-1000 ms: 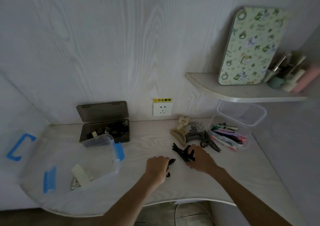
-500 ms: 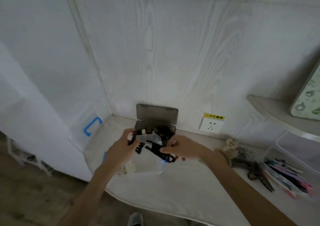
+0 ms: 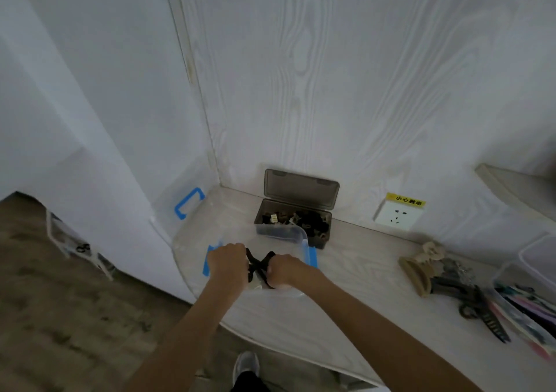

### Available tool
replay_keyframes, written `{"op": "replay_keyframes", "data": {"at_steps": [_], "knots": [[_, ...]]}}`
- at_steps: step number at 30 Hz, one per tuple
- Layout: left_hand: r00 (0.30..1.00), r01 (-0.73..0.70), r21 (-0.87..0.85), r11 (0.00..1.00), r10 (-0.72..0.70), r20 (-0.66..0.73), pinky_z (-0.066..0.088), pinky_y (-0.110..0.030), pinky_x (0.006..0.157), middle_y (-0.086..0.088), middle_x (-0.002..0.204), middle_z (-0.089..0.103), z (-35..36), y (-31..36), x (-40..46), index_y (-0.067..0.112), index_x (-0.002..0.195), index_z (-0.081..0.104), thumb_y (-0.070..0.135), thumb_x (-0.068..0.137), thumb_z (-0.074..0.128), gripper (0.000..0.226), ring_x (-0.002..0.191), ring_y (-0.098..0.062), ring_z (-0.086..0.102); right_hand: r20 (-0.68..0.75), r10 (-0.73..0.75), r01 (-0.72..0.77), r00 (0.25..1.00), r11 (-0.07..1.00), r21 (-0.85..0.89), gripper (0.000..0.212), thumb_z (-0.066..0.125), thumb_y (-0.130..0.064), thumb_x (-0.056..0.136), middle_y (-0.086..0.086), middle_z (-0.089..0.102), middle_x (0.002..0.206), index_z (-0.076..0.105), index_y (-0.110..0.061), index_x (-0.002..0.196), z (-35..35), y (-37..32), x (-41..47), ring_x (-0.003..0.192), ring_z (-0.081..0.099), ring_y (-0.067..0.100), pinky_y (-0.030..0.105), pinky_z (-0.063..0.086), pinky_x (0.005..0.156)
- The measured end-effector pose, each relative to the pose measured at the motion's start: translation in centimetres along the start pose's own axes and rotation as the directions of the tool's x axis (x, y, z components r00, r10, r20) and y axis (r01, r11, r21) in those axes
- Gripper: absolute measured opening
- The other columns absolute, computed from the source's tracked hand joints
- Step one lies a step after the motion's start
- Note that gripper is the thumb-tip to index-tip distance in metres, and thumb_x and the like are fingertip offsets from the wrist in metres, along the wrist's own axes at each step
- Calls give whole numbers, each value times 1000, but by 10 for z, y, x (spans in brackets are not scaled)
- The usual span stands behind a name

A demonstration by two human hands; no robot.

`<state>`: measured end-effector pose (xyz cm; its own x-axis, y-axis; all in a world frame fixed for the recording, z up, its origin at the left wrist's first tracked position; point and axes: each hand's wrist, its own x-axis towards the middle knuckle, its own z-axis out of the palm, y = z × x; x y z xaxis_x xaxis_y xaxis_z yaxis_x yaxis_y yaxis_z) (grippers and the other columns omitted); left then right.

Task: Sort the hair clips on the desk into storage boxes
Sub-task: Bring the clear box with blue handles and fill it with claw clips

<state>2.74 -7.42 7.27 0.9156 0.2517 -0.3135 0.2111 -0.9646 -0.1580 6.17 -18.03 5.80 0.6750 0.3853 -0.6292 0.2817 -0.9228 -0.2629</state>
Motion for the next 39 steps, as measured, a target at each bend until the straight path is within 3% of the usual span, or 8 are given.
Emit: {"op": "replay_keyframes", "data": {"at_steps": [4,10,16,19,22,29,34,39], "knots": [[996,-34,5,999,35,-79,40,-26,81,-1,110,61,-16,0,-2,17,115,53,40,97,40,31,102,-16,59,-140,-140,170,980,956,240,33,41,-13,95,3,56,131,57,-13,124,-18,29,-34,118,53,21,25,42,99],[951,-263,-124,957,235,-203,42,-30,77,-5,107,64,-61,55,2,14,109,57,31,99,35,30,99,-22,61,-384,-51,218,922,888,406,26,44,-19,96,-5,66,110,64,-24,112,-17,117,-95,94,62,11,20,48,82],[779,-626,-202,753,613,-129,43,-35,87,-4,126,58,-62,155,3,20,124,53,23,100,31,33,112,-25,56,-541,370,-102,755,882,460,28,48,-14,92,-6,57,116,60,-16,117,26,237,-101,114,53,16,24,41,92],[653,-750,-185,636,755,-53,40,-39,99,-1,145,40,-47,196,6,20,141,37,13,98,33,44,129,-23,43,-465,628,-418,624,771,481,55,50,-17,90,14,35,146,33,-9,141,47,283,-103,138,30,31,39,34,108],[561,-821,-124,558,828,11,33,-41,108,-1,157,18,-29,233,5,17,148,22,4,94,36,57,142,-21,22,-371,685,-567,627,728,386,79,49,-19,89,12,-5,158,-3,-17,149,69,304,-116,146,-3,30,42,18,118],[501,-865,18,501,865,30,36,-39,103,-5,159,0,13,289,3,19,150,10,3,90,45,71,146,-27,7,-538,457,-389,708,889,242,82,72,-19,69,4,33,152,35,-27,142,106,308,-134,137,35,29,44,36,103],[509,-857,-18,514,842,-180,44,-33,88,0,140,38,15,283,10,24,131,42,13,87,53,46,121,-22,44,-585,377,-91,718,884,458,58,59,-17,85,0,50,126,39,-31,138,103,311,-153,120,44,19,19,36,90],[512,-852,85,517,856,-75,44,-31,88,-2,131,42,9,272,15,19,133,46,17,86,61,49,117,-21,45,-569,474,-189,672,853,487,59,63,-37,83,-3,36,143,40,-29,137,113,324,-162,128,37,17,28,39,100]]}}
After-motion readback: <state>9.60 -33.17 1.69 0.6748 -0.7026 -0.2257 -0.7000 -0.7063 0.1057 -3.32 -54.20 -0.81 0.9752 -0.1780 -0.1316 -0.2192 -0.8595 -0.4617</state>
